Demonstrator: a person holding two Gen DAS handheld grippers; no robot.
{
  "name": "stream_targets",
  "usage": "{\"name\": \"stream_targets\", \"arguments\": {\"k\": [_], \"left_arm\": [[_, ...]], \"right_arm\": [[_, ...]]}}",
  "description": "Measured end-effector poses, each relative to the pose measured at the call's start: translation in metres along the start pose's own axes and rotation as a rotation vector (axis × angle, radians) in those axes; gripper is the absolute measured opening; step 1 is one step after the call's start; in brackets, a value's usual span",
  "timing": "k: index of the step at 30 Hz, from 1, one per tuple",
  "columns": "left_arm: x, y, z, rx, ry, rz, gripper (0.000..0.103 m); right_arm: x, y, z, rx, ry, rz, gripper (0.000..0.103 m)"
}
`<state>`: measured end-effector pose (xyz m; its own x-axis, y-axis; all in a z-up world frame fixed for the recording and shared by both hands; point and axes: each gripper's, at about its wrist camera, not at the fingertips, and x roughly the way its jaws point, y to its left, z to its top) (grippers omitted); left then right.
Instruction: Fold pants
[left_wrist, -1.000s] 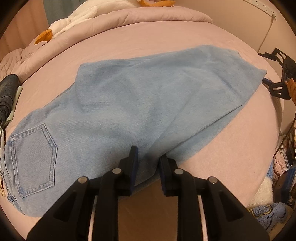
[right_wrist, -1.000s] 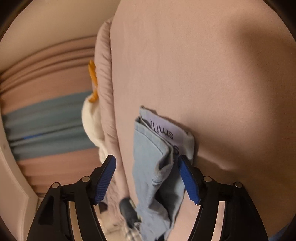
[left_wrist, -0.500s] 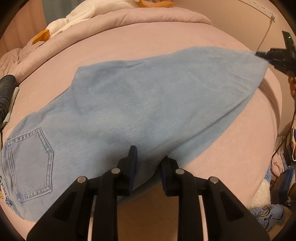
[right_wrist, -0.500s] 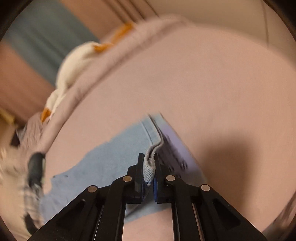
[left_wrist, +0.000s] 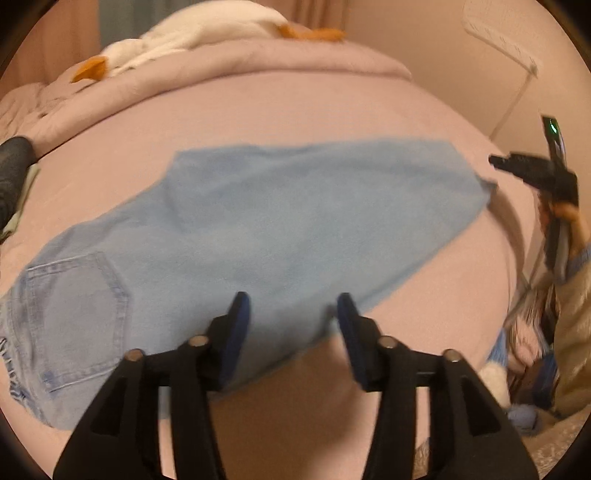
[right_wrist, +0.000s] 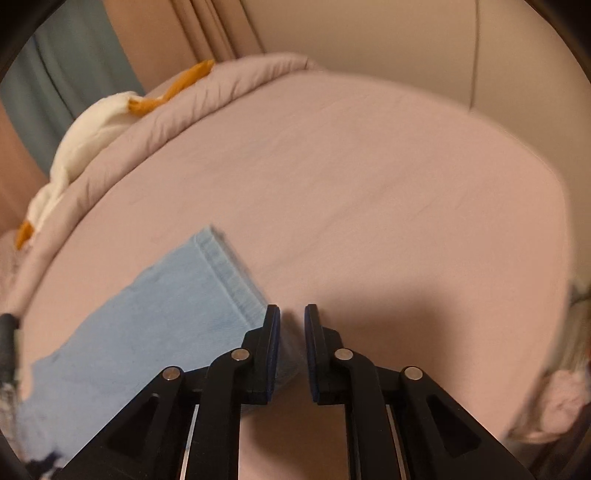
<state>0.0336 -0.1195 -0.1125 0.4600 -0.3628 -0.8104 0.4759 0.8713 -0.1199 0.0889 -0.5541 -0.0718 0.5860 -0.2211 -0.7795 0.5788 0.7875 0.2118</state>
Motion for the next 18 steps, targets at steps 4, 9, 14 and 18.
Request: {"name": "stream_targets", "arguments": {"k": [4, 9, 14, 18], "left_arm": [[0.000, 0.036, 0.001, -0.132, -0.013, 0.064, 0.052], [0.001, 0.078, -0.021, -0.214, 0.041, 0.189, 0.052], [-0.015, 0.092, -0.055, -0.211, 0.037, 0.129, 0.053], [-0.024, 0.099, -0.065, -0.266, -0.002, 0.094, 0.053]], "right_arm": [[-0.027, 0.038, -0.008, -0.146, -0.053, 0.165, 0.013], [-0.022, 0.120, -0.060, -0.464, 0.051, 0.362, 0.013], [0.001, 0.157, -0.109, -0.728, 0.147, 0.258, 0.014], [-0.010, 0.181, -0.094, -0.764, 0.172, 0.315, 0.014]]}}
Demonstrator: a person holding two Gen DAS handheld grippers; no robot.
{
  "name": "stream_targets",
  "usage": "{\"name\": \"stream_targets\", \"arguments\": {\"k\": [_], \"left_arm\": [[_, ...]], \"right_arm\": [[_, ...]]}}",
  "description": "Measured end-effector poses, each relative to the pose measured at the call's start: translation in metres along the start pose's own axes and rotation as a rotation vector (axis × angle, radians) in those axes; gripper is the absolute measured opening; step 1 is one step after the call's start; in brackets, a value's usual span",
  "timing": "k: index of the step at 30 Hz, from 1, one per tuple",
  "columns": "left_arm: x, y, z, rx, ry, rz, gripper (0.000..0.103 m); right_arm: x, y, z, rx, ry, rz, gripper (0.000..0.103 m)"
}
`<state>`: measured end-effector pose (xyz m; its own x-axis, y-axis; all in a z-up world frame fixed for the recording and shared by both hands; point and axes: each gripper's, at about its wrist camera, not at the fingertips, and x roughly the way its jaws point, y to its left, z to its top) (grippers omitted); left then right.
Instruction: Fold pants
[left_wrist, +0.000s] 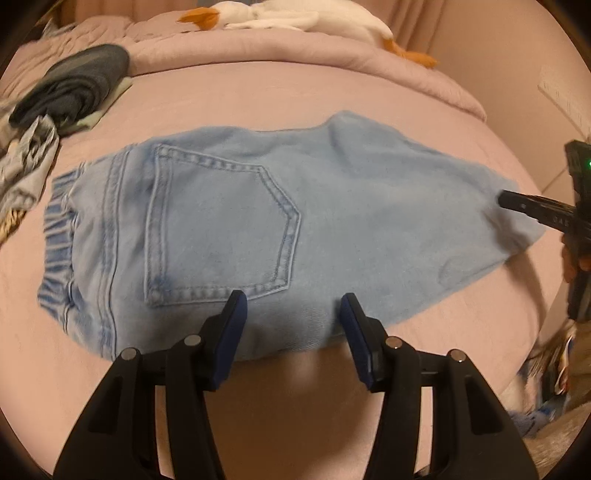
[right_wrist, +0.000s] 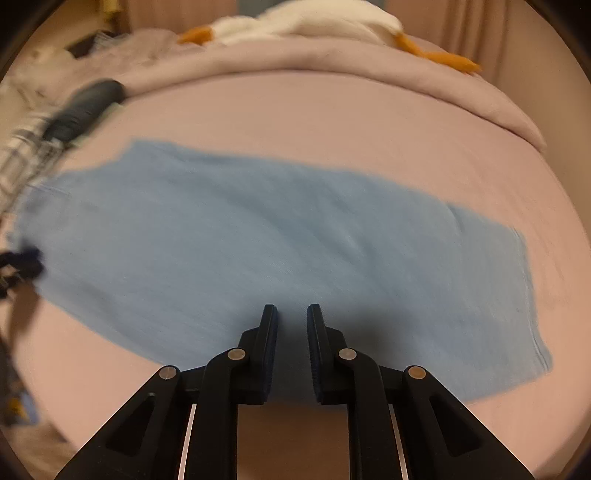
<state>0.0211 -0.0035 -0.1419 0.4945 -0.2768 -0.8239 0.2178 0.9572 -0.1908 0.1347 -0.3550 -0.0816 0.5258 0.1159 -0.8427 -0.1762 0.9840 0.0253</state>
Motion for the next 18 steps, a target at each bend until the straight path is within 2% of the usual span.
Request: {"name": "stream_targets", "arguments": {"k": [2, 4, 6, 11, 14, 18], "left_arm": [[0.000, 0.003, -0.001, -0.021, -0.006, -0.012, 0.053], [0.000, 0.000, -0.002, -0.017, -0.010, -0.012, 0.053], [-0.001, -0.001, -0.004, -0.020, -0.016, -0.016, 0.053], [0.000, 0.006, -0.004, -0.052, -0.033, -0.046, 0.053], [0.001, 0.006, -0.004, -0.052, -0.035, -0.052, 0.053], [0.003, 0.006, -0.002, -0.054, -0.037, -0.058, 0.053]], "right_arm": [[-0.005, 0.008, 0.017, -0.017, -0.042, 0.087, 0.016], [0.000, 0.023, 0.039, -0.026, -0.067, 0.160, 0.036], [0.008, 0.040, 0.056, -0.045, -0.083, 0.195, 0.048], [0.042, 0.096, 0.097, -0.118, -0.069, 0.266, 0.048], [0.059, 0.120, 0.113, -0.177, -0.056, 0.266, 0.048], [0.078, 0.137, 0.129, -0.292, 0.021, 0.238, 0.050]]}}
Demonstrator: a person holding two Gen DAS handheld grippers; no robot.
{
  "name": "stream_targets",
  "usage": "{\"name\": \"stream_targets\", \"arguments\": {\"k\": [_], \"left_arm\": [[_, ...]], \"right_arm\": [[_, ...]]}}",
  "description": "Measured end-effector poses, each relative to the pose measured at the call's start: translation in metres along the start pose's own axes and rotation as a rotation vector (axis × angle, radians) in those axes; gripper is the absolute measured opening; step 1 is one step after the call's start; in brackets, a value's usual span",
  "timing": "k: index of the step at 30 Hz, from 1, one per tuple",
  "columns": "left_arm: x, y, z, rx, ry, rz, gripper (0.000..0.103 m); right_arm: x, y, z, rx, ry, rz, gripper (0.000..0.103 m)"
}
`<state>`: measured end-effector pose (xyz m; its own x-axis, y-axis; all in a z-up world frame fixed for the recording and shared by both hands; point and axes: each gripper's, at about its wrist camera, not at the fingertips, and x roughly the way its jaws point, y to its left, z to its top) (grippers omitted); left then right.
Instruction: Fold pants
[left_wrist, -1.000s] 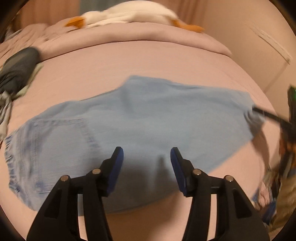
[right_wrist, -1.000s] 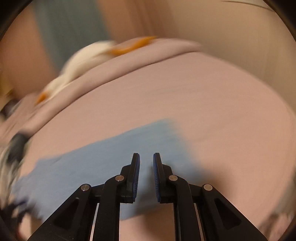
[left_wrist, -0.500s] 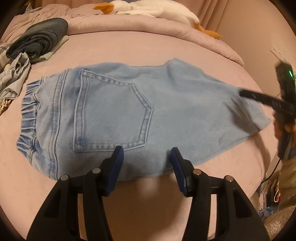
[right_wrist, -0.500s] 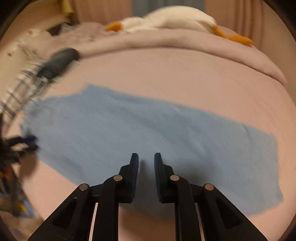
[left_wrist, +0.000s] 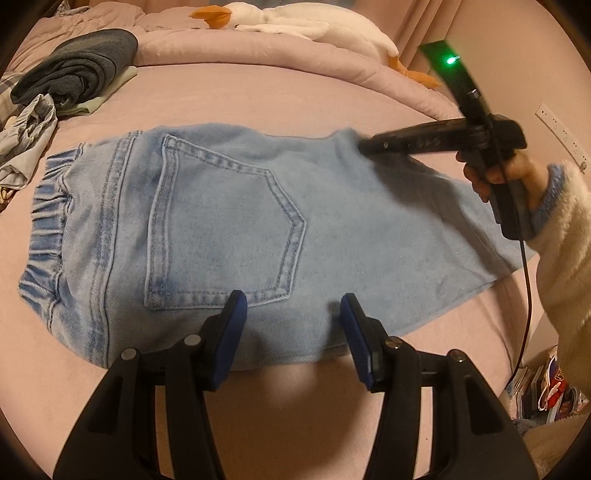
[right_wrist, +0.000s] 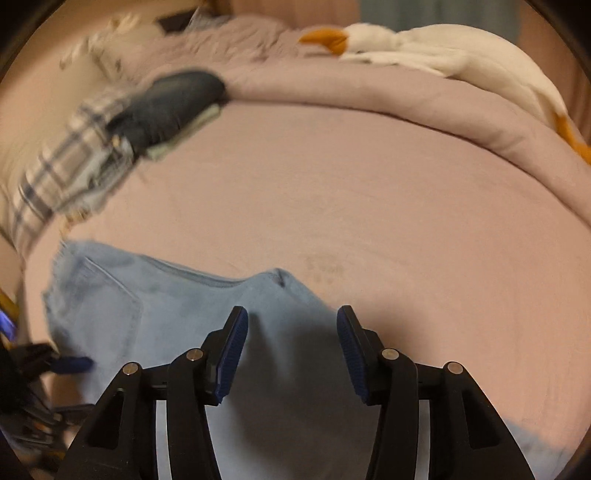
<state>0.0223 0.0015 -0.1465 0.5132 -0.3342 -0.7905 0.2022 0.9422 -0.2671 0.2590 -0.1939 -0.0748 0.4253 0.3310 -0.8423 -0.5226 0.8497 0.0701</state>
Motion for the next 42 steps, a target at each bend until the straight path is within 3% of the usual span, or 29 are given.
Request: {"name": "stream_targets", "arguments": {"k": [2, 3, 4, 7, 12, 17, 21, 22, 28, 32, 35, 36, 42], "left_arm": [[-0.001, 0.001, 0.000, 0.003, -0.003, 0.002, 0.053], [0.000, 0.001, 0.000, 0.005, -0.004, 0.003, 0.053], [0.000, 0.001, 0.000, 0.006, -0.004, 0.005, 0.053], [0.001, 0.001, 0.002, 0.009, -0.005, 0.009, 0.053], [0.001, -0.002, -0.001, 0.020, -0.006, 0.020, 0.053], [0.003, -0.007, 0.000, 0.021, -0.006, 0.037, 0.053], [0.006, -0.014, 0.000, 0.027, -0.012, 0.054, 0.056], [0.007, -0.016, 0.000, 0.030, -0.013, 0.059, 0.058], [0.017, -0.033, -0.002, 0.073, -0.030, 0.112, 0.071], [0.020, -0.034, -0.001, 0.093, -0.031, 0.131, 0.072], [0.020, -0.032, -0.001, 0.084, -0.034, 0.128, 0.072], [0.019, -0.031, -0.001, 0.083, -0.034, 0.130, 0.072], [0.016, -0.031, -0.003, 0.072, -0.027, 0.135, 0.072]], "right_arm": [[0.011, 0.004, 0.001, -0.090, 0.065, -0.046, 0.045], [0.015, 0.007, 0.000, -0.121, 0.092, -0.051, 0.020], [0.020, 0.012, -0.001, -0.156, 0.121, -0.035, 0.006], [0.023, 0.027, -0.003, -0.237, 0.124, -0.094, 0.003], [0.024, 0.025, 0.001, -0.136, 0.093, -0.144, 0.003], [-0.017, 0.011, -0.013, 0.057, -0.055, -0.147, 0.005], [-0.063, 0.011, -0.042, 0.138, -0.135, -0.087, 0.034], [-0.072, 0.017, -0.051, 0.125, -0.145, -0.086, 0.036], [-0.094, 0.045, -0.111, 0.054, -0.117, -0.096, 0.036], [-0.088, 0.062, -0.142, 0.084, -0.128, -0.159, 0.036], [-0.066, 0.073, -0.159, 0.055, -0.047, -0.192, 0.036], [-0.070, 0.078, -0.163, 0.031, -0.085, -0.216, 0.036], [-0.082, 0.068, -0.167, 0.111, -0.063, -0.146, 0.036]]}}
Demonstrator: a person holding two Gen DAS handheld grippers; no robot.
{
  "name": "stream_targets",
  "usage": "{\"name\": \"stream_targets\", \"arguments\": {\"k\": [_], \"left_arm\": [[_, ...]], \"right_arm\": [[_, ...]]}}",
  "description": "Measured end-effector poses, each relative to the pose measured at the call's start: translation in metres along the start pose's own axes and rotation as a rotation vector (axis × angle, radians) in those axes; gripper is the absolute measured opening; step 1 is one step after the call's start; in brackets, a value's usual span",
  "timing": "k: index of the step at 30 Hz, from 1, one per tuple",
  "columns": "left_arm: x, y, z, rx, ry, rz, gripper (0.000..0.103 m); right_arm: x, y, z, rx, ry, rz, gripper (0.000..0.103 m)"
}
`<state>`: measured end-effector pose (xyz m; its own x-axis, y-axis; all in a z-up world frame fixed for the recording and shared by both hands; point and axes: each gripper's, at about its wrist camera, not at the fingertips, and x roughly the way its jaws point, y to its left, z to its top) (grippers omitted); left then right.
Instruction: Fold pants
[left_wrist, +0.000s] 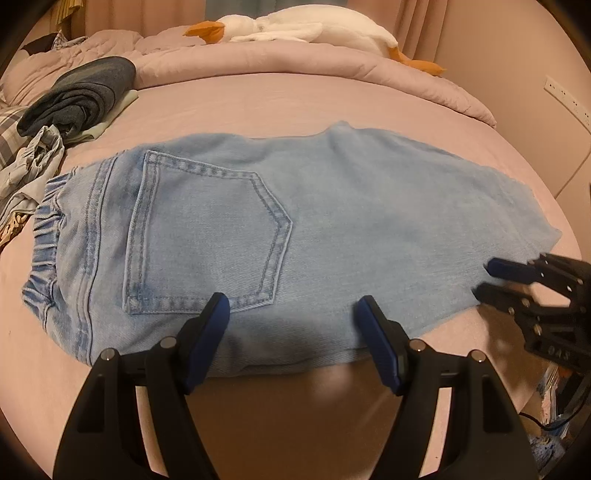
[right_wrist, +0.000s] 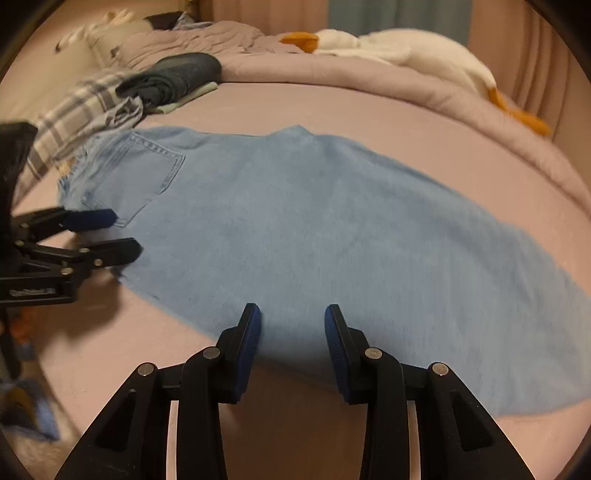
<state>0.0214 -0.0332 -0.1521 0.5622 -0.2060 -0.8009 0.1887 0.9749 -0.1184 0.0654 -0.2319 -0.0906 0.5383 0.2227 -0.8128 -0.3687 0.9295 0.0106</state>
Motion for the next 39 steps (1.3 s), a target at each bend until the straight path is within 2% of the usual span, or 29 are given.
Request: {"name": "stream_targets", "arguments": {"k": [3, 6, 10, 12, 15, 17, 20, 21, 22, 23, 26, 30, 35, 39], "left_arm": [[-0.006, 0.000, 0.003, -0.022, 0.012, 0.013, 0.072], [-0.018, 0.001, 0.005, -0.040, -0.021, 0.029, 0.072], [-0.025, 0.010, 0.008, -0.069, -0.053, 0.060, 0.072], [-0.023, 0.025, 0.006, -0.120, -0.046, 0.082, 0.072], [-0.017, 0.041, 0.001, -0.190, -0.027, 0.028, 0.068], [-0.017, 0.039, 0.001, -0.178, -0.025, 0.035, 0.068], [-0.016, 0.031, 0.003, -0.132, -0.009, 0.076, 0.068], [-0.016, 0.028, 0.003, -0.118, -0.007, 0.084, 0.068], [-0.017, 0.029, 0.003, -0.114, -0.007, 0.084, 0.068], [-0.017, 0.030, 0.003, -0.115, -0.006, 0.081, 0.068], [-0.022, 0.034, 0.002, -0.140, 0.002, 0.075, 0.068], [-0.030, 0.027, 0.007, -0.170, 0.000, 0.120, 0.069], [-0.035, -0.009, 0.018, -0.102, -0.032, 0.070, 0.070], [-0.023, -0.045, 0.025, -0.031, 0.003, -0.019, 0.070]], "right_arm": [[-0.008, 0.003, -0.008, -0.017, 0.014, -0.002, 0.036], [-0.018, 0.005, -0.017, -0.024, 0.024, 0.010, 0.036], [-0.045, -0.019, -0.013, 0.078, -0.075, 0.036, 0.036], [-0.052, -0.042, -0.005, 0.135, -0.082, -0.044, 0.036], [-0.050, -0.079, -0.003, 0.257, -0.089, -0.094, 0.037], [-0.045, -0.106, -0.010, 0.352, -0.071, -0.131, 0.037], [-0.031, -0.136, -0.030, 0.457, 0.004, -0.188, 0.037], [-0.029, -0.143, -0.037, 0.489, 0.013, -0.178, 0.036], [-0.033, -0.152, -0.044, 0.523, -0.035, -0.117, 0.036], [-0.036, -0.156, -0.047, 0.547, -0.049, -0.103, 0.036], [-0.048, -0.170, -0.053, 0.600, -0.069, -0.132, 0.036], [-0.071, -0.193, -0.072, 0.707, -0.133, -0.144, 0.036], [-0.106, -0.230, -0.111, 0.882, -0.171, -0.297, 0.043], [-0.131, -0.247, -0.140, 1.001, -0.231, -0.302, 0.046]]}}
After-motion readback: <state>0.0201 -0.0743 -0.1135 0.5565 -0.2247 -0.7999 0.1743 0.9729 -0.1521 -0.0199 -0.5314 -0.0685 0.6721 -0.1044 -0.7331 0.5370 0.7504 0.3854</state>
